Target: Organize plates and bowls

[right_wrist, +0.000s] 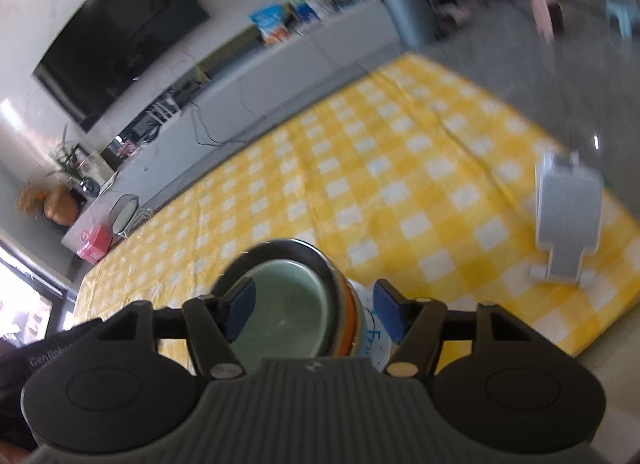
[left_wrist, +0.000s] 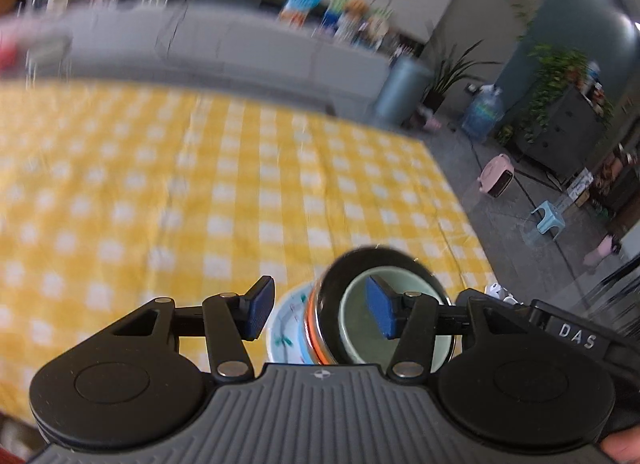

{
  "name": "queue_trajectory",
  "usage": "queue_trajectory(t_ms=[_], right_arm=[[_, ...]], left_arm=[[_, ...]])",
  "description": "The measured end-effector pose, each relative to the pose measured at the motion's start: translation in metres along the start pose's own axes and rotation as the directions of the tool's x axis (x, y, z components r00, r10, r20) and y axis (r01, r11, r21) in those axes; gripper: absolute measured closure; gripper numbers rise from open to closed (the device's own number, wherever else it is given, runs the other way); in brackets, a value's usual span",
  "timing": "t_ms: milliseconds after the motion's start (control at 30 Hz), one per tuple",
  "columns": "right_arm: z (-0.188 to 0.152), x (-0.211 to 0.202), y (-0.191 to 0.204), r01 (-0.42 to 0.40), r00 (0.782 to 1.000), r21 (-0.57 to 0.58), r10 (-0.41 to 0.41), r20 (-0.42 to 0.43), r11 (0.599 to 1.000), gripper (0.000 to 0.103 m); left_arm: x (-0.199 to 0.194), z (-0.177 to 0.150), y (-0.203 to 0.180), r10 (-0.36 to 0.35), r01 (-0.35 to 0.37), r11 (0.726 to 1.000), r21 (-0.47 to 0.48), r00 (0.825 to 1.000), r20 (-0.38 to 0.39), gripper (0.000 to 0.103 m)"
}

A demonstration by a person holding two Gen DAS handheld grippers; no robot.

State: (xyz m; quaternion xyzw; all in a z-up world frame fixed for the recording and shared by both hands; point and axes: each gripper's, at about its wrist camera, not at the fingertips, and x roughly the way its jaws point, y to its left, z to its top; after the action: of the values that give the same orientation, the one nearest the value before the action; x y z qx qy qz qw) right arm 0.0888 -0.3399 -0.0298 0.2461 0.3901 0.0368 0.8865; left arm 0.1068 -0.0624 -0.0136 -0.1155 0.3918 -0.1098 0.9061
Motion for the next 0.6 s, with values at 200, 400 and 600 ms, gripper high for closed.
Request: queue_trajectory(t_ms=[200,400,600], right_arm=[[-0.013,-0.049,0.030,0.028,0.995,-0.174,-0.012,0.096,0.984,0.032],[-0.046,-0.090,0.045,0.092,0.974,-0.320,-0.018,0.227,0.943,0.031],[-0.077,-0.113,0.041,0.114,0.953,-0.366,0.003,0.304,0.924,0.024]], left_arm=[[-0.057,-0.017,-0.017,-0.014,-0.017,0.981,0.191,0.987,0.160,0.042],[-0.091,-0.048,-0.026,-0.045,-0.022,0.970,0.243,0.962,0.269,0.042],[-0.096,-0.075,-0.022,-0.027,-0.064,0.960,0.273,0.948,0.317,0.042]])
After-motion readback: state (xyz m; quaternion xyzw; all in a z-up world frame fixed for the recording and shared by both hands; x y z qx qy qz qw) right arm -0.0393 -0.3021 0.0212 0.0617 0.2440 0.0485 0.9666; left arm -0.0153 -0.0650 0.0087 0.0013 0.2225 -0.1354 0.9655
